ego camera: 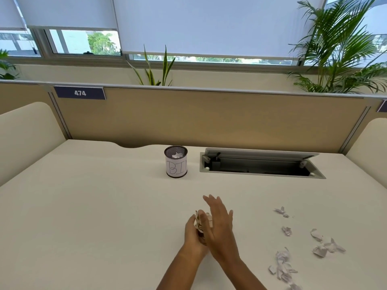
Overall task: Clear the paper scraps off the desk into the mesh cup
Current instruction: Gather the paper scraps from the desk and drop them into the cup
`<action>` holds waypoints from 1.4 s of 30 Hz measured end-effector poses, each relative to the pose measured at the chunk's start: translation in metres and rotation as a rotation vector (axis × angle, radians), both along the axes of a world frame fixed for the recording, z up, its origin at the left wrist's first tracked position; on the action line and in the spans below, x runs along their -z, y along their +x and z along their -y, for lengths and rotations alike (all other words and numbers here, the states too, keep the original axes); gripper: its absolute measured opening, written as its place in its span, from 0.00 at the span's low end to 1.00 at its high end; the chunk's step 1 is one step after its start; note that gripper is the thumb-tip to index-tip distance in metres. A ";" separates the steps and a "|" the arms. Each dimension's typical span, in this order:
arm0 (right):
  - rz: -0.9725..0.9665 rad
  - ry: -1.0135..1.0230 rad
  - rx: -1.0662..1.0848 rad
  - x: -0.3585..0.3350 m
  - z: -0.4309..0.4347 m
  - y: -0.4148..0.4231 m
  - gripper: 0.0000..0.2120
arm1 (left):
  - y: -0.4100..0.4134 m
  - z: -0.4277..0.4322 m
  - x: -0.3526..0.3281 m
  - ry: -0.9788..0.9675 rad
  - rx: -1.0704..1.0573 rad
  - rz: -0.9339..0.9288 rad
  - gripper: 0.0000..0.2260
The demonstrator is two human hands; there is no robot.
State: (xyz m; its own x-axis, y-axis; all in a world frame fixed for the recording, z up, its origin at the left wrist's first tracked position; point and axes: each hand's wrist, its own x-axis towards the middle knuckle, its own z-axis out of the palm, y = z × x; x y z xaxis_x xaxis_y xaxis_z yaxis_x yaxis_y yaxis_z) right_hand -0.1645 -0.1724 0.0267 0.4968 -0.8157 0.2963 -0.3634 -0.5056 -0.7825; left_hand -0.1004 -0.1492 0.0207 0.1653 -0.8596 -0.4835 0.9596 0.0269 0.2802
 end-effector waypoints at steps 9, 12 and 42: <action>-0.269 0.119 0.125 0.046 0.034 -0.021 0.18 | 0.106 0.050 -0.050 0.017 -0.196 0.085 0.19; -0.496 -0.066 0.067 0.060 0.033 -0.025 0.20 | 0.133 0.073 -0.079 0.044 -0.195 0.296 0.17; -0.485 -0.175 0.159 0.044 0.033 -0.022 0.27 | 0.154 0.159 -0.082 0.538 -0.030 1.988 0.16</action>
